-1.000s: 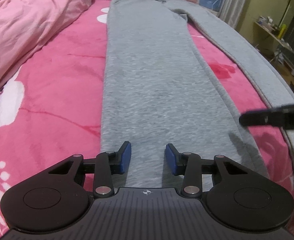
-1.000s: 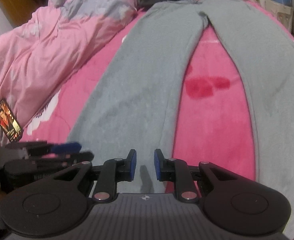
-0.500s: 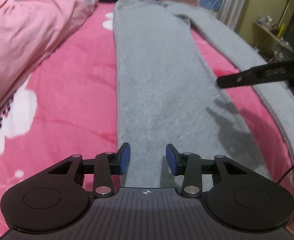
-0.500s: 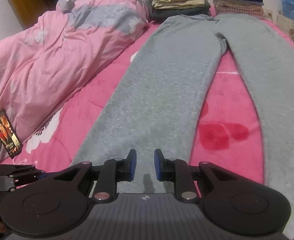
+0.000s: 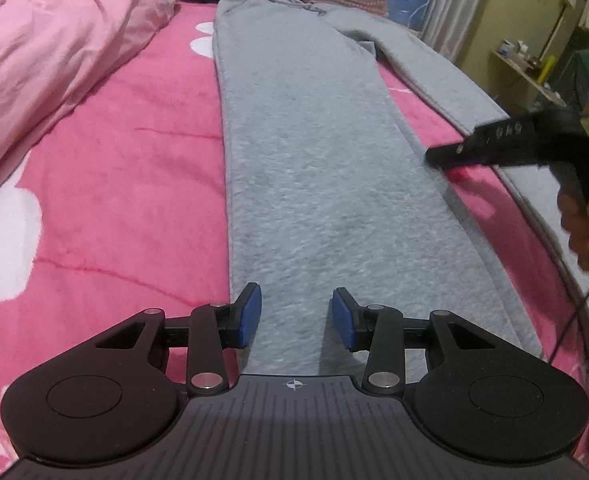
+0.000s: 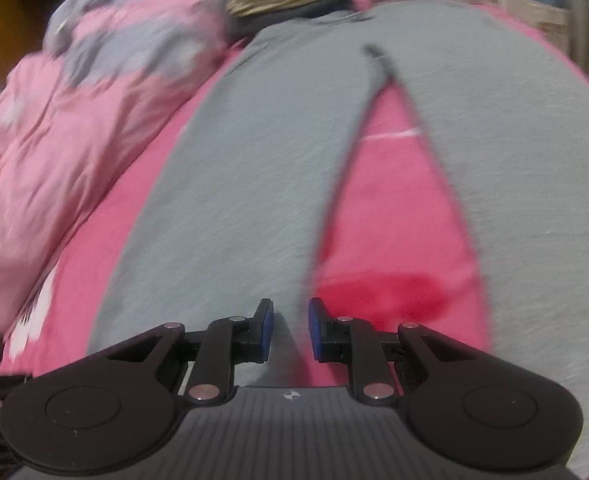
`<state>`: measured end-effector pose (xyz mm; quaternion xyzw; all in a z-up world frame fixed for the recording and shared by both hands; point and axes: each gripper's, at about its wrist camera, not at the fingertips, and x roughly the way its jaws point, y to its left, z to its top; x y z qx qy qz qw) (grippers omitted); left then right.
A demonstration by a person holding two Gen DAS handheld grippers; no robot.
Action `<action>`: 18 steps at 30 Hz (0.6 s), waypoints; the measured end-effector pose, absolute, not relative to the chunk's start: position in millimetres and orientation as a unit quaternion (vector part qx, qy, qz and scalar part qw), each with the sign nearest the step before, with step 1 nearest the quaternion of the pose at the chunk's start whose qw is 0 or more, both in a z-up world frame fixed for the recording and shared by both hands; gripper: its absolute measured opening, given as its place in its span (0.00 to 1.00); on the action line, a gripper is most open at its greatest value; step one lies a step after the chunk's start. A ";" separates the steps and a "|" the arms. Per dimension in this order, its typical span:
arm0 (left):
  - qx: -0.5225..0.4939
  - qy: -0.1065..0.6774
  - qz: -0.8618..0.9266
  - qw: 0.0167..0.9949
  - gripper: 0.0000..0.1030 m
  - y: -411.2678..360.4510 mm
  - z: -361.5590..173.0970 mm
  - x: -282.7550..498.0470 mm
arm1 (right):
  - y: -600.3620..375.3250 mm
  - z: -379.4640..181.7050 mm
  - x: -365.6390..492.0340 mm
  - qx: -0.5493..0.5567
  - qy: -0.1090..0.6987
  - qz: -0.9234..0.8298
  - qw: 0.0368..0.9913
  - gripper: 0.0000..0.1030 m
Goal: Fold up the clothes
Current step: 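Move both open grippers along the grey sweatpants toward the waistband, then bring both open grippers over the waistband and drawstring of the sweatpants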
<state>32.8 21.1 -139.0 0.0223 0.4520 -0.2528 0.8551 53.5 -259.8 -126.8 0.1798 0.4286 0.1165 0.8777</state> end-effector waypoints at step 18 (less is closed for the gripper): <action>-0.046 0.493 -0.273 0.825 0.43 45.0 -102.1 79.0 | -328.7 -114.4 124.0 0.229 0.438 0.089 0.865 0.11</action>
